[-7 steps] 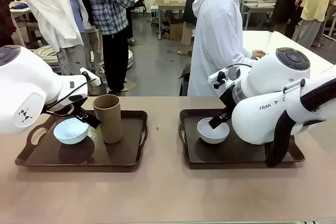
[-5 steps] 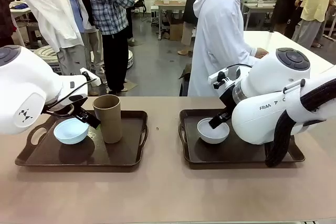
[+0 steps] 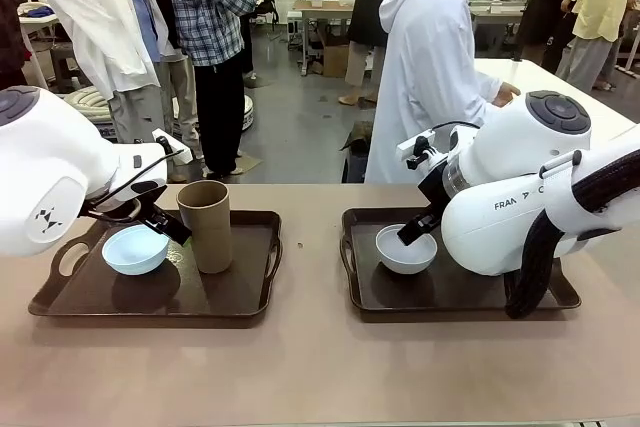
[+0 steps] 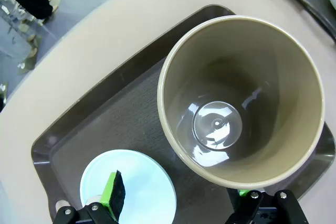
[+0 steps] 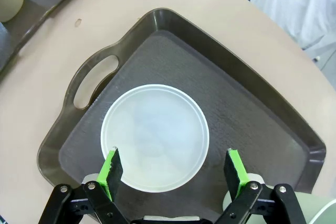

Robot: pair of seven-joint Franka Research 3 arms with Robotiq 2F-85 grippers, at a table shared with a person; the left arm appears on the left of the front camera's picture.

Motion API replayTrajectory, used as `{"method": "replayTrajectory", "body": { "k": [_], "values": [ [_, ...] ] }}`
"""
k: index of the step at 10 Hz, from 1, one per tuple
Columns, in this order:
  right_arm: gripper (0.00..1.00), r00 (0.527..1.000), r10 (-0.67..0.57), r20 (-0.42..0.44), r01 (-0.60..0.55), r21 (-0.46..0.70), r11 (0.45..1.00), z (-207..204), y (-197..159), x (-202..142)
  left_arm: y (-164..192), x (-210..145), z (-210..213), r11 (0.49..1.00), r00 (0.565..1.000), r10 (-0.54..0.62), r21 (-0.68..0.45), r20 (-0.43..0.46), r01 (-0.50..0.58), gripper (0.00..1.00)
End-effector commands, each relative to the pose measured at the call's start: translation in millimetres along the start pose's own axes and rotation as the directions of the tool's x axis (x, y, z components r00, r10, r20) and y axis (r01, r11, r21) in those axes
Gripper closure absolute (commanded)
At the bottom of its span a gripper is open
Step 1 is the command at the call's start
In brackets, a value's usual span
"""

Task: Set up a tray with a mat and arrange the tableware.
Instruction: Pick up the Picnic Bowl and Reusable plastic cup from the Handle tray in front of the human's position and hold them in the air.

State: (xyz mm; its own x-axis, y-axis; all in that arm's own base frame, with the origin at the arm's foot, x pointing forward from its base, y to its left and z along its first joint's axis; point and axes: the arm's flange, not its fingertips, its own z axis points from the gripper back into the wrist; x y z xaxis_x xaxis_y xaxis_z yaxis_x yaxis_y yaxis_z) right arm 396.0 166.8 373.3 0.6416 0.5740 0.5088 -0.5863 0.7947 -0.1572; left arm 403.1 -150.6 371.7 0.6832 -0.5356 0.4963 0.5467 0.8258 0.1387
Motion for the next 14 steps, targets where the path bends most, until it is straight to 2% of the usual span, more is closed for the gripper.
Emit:
{"method": "replayTrajectory", "body": {
  "k": [1, 5, 6, 7, 9, 10, 11, 14],
  "values": [
    [0.00, 1.000, 0.000, 0.000, 0.000, 0.000, 1.000, 0.0, 0.1, 0.0, 0.1, 0.0, 0.0, 1.000, 1.000, 0.000, 0.000, 0.000, 0.000, 0.00],
    [0.00, 1.000, 0.000, 0.000, 0.000, 0.000, 1.000, 0.0, 0.0, 0.0, 0.0, 0.0, 0.0, 1.000, 1.000, 0.000, 0.000, 0.000, 0.000, 0.00],
    [0.00, 0.991, -0.108, -0.077, 0.106, -0.031, 0.994, 5.3, 8.8, 1.0, -7.1, -1.7, 16.8, 0.999, 0.999, 0.034, -0.009, -0.036, -0.035, 0.00],
    [0.00, 0.978, -0.173, -0.117, 0.167, -0.056, 0.984, 13.9, 17.8, -0.8, -20.2, -1.0, 35.1, 0.995, 0.986, 0.102, 0.014, -0.133, -0.101, 0.00],
    [0.00, 0.949, -0.223, -0.221, 0.233, 0.019, 0.972, 54.4, 39.6, -6.0, -38.4, -5.4, 75.5, 0.982, 0.957, 0.189, 0.061, -0.222, -0.179, 0.00],
    [0.00, 0.940, -0.219, -0.263, 0.236, 0.036, 0.971, 72.2, 48.7, -13.6, -43.9, -8.0, 92.6, 0.982, 0.940, 0.186, 0.027, -0.286, -0.186, 0.00],
    [0.00, 0.929, -0.193, -0.316, 0.229, 0.079, 0.970, 88.0, 58.7, -26.5, -47.7, -10.7, 110.8, 0.979, 0.929, 0.181, -0.027, -0.321, -0.200, 0.00],
    [0.00, 0.870, -0.295, -0.396, 0.294, -0.065, 0.954, 128.1, 77.4, -82.7, -57.4, -28.3, 145.3, 0.978, 0.938, 0.132, -0.115, -0.320, -0.177, 0.00]
  ]
}}
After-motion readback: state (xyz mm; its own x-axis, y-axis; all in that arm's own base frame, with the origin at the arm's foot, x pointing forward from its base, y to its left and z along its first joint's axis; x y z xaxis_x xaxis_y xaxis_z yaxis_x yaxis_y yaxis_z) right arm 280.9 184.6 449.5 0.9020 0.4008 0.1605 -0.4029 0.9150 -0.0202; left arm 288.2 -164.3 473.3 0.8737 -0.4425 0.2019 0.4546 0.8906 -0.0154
